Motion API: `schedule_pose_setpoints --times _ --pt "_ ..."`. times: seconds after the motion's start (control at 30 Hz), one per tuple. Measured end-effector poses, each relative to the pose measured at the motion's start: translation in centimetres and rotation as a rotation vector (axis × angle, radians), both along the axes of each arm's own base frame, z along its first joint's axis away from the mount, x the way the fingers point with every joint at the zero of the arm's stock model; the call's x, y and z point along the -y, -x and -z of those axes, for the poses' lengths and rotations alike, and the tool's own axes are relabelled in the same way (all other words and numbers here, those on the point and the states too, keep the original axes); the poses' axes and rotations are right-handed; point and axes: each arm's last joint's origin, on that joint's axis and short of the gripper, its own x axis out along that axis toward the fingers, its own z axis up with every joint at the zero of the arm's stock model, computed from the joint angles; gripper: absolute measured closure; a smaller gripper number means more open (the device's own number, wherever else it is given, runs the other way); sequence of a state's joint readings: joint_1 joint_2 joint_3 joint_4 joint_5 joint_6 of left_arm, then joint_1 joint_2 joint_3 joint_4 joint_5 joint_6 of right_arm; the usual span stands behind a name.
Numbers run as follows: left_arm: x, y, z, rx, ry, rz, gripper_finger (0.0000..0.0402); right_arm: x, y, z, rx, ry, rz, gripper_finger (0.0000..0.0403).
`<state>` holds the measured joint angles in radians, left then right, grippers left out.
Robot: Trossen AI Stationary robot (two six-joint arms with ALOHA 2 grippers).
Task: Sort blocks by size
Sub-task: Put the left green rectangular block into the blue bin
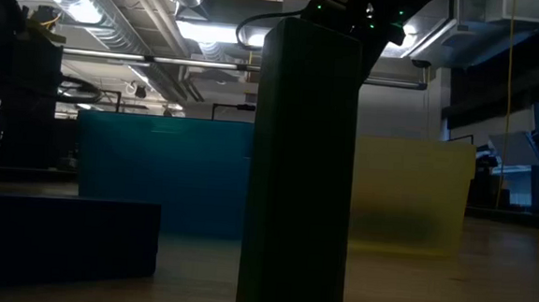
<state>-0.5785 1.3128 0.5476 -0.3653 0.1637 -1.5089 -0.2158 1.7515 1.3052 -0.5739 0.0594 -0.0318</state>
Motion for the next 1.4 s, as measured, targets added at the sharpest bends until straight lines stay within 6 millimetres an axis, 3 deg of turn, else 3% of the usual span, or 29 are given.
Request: schedule_pose_setpoints --times 0.4,0.7,1.4 --pt "-0.3 -0.3 0.2 0.078 -0.116 -0.002 0.0226 0.0 0.0 0.0 0.000 0.000 0.000 0.0281" --pt "0.1 -0.7 1.8 0.029 -0.165 0.046 0.0226 0.0 0.0 0.0 -0.001 0.000 0.000 0.0281" --pt "-0.2 -0.4 2.0 0.012 -0.230 0.053 0.0234 0.0 0.0 0.0 -0.001 0.000 0.000 0.0281"
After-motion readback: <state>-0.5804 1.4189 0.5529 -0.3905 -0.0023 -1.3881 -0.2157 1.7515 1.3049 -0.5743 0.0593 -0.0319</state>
